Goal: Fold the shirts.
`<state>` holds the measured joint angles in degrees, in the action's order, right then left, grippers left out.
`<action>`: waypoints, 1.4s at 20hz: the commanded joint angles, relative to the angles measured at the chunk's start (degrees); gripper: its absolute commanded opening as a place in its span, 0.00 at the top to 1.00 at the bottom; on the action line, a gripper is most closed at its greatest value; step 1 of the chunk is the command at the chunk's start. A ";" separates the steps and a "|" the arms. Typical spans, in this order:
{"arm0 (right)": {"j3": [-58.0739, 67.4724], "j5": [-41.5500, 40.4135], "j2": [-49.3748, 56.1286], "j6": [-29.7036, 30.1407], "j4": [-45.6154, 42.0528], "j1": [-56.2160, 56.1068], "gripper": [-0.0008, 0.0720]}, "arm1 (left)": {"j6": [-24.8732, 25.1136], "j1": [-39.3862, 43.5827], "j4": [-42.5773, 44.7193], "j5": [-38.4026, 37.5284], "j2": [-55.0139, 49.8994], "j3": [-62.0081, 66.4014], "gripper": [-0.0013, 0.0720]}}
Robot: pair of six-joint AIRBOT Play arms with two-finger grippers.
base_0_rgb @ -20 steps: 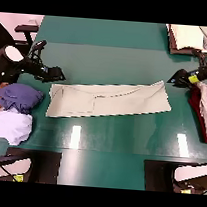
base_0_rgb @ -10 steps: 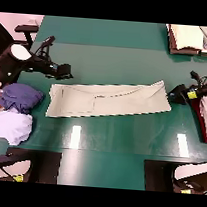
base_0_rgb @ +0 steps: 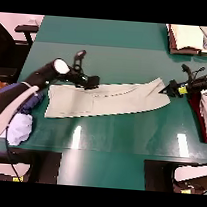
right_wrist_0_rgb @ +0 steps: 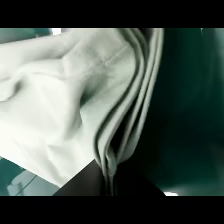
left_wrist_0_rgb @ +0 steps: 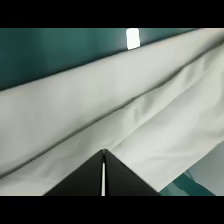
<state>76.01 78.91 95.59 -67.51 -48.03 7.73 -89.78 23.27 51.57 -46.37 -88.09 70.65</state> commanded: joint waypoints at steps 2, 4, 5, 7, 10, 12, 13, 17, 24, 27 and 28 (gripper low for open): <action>5.75 2.80 -9.64 -1.11 1.88 -3.04 0.97 | -0.26 5.25 -2.36 1.36 -7.69 5.84 0.95; 9.75 2.40 -13.18 -2.78 3.93 -6.19 0.97 | -0.28 6.49 -2.51 1.22 -10.43 9.07 0.95; 11.61 2.23 -14.36 -3.02 5.01 -7.82 0.97 | -0.28 6.91 -2.62 1.01 -11.39 10.25 0.95; 15.28 2.27 -15.56 -4.09 5.95 -11.78 0.97 | -0.28 8.04 -2.75 1.03 -13.29 12.17 0.95; 19.45 1.86 -15.52 -4.48 7.93 -18.01 0.97 | -0.28 9.09 -2.78 0.31 -15.91 14.51 0.95; 21.20 1.57 -15.52 -4.50 7.96 -21.70 0.97 | -0.28 9.25 -2.69 0.24 -16.65 14.53 0.95; 21.90 1.46 -15.52 -4.50 7.98 -23.12 0.97 | -0.28 9.22 -2.12 0.26 -16.68 14.51 0.95; 23.61 -1.11 -15.52 -4.50 8.00 -27.61 0.97 | -0.22 9.03 -0.04 -1.81 -16.61 14.95 0.95; 23.71 -7.45 -14.91 -4.48 8.35 -36.81 0.97 | -0.24 -4.35 9.22 -9.77 -3.45 19.23 0.95; 23.74 -12.90 -10.08 -1.29 13.40 -46.77 0.97 | -0.20 -14.53 13.57 -11.34 7.63 19.23 0.95; 23.74 -15.32 -7.56 0.98 15.69 -50.47 0.96 | -0.20 -17.79 15.08 -11.65 11.34 19.23 0.95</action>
<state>99.68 69.58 83.83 -70.63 -37.04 -34.46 -90.06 13.67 61.60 -56.05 -85.69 89.60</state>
